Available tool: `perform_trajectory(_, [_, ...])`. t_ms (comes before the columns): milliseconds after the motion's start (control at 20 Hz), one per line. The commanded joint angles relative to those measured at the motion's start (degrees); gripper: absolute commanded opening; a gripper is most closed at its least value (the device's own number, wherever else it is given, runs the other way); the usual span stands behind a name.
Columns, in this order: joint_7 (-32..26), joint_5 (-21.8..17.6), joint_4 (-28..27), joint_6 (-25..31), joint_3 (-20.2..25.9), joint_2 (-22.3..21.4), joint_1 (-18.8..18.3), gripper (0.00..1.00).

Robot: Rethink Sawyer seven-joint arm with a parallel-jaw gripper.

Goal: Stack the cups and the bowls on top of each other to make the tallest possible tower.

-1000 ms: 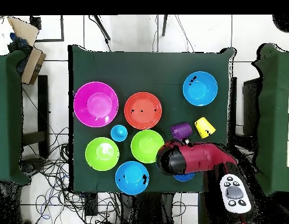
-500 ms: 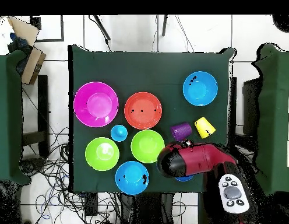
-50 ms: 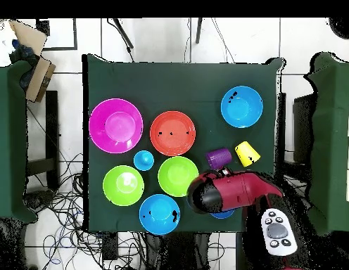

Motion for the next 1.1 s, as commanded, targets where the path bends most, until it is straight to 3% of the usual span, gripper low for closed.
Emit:
perform_trajectory(50, [3.9,-2.8,-2.3,1.2,1.1,2.9,5.2,1.00])
perform_trajectory(750, [14.6,4.0,-0.1,-1.5,-5.2,4.8,15.0,1.00])
perform_trajectory(1100, [16.8,3.6,-0.8,-4.8,-7.6,8.0,17.2,1.00])
